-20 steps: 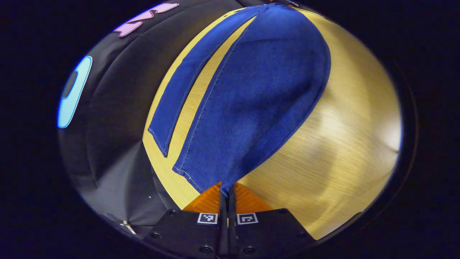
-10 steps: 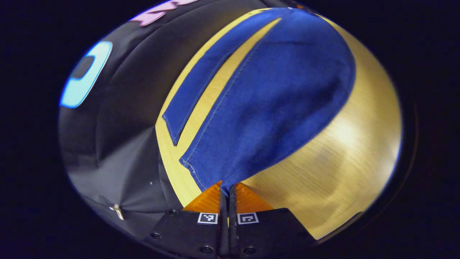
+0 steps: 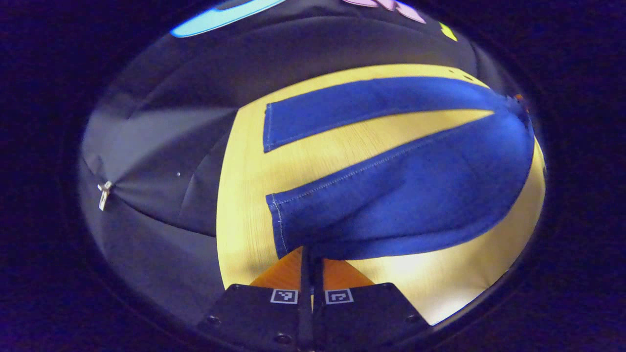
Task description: Grasp the waist and the cuffs of the jeans and fold them to make the two legs overlap; first hold the waist and fold one-third of the jeans toward the cuffs, then hold the cuffs and fold the remaining one-third in the same direction to finish folding.
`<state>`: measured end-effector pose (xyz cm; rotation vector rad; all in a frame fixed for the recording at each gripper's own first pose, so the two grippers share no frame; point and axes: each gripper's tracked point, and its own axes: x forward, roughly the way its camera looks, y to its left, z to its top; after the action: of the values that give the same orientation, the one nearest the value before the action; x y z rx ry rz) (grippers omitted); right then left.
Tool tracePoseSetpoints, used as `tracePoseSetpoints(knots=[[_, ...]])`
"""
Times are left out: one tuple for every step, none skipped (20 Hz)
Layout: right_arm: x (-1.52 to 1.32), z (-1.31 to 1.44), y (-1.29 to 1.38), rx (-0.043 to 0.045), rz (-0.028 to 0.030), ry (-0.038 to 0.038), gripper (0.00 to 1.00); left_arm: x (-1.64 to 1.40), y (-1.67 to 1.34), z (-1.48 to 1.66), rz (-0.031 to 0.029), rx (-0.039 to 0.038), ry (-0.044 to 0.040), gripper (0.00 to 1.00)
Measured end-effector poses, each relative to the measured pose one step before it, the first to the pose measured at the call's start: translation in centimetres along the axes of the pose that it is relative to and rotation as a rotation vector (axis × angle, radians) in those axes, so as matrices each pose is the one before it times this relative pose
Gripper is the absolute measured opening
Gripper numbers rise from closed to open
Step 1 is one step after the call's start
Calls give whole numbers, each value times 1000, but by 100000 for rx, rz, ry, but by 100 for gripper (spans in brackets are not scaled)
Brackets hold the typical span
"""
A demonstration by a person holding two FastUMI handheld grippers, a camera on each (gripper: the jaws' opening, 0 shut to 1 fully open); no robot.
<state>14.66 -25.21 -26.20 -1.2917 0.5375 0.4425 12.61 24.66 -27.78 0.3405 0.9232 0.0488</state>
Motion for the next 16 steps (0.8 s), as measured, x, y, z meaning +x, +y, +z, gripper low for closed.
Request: tracePoseSetpoints(knots=[[74, 765, -1183, 2699, 941, -511, 8, -534, 46, 1457, -1262, -7178, -2018, 6], [232, 947, -1548, 1714, 90, -867, 9, -540, 185, 1593, -1361, -6209, -1655, 6], [429, 887, -1361, 2632, 617, 11, 8, -730, 157, 1685, -1230, -5038, -1048, 6], [621, 671, -1422, 3632, 653, -26, 8, -101, -109, 1437, -1408, -4559, -233, 6], [1083, 442, -1182, 4996, 642, 2397, 9, 391, 68, 1108, -1517, -4505, 2403, 6], [1112, 964, -925, 4738, 1479, -187, 8, -354, -96, 1166, -2044, -4842, 2440, 6], [1458, 515, -1182, 6610, 829, 2410, 8, -619, -551, 1181, -2437, -5787, 2376, 6], [1402, -236, -88, 6969, 2249, 3753, 8, -931, -463, 1185, -2527, -5046, 1155, 6], [1376, 264, -397, 5672, 1744, 1725, 8, -1053, -155, 1209, -1930, -4094, 853, 6], [1488, 308, -601, 5182, 962, 4321, 8, -651, -420, 1466, -1542, -3042, 495, 6], [1496, 132, -369, 5640, 1682, 4112, 8, -718, 81, 826, -806, -2732, 928, 6], [663, 349, -47, 6543, 1650, 2783, 8, -515, -45, 978, -820, -2883, 1274, 6], [817, 200, -22, 7721, 2228, 3160, 8, -458, 55, 848, -598, -2901, 1996, 6], [1177, 336, -14, 7938, 1887, 2071, 8, -297, 162, 517, -425, -2814, 1511, 6], [344, 175, -13, 7818, 1670, 2486, 8, 73, 4, 423, -368, -2179, 1271, 6], [-1021, 303, 8, 7754, 1805, 2397, 8, -333, 173, 564, 510, -1110, 1282, 6]])
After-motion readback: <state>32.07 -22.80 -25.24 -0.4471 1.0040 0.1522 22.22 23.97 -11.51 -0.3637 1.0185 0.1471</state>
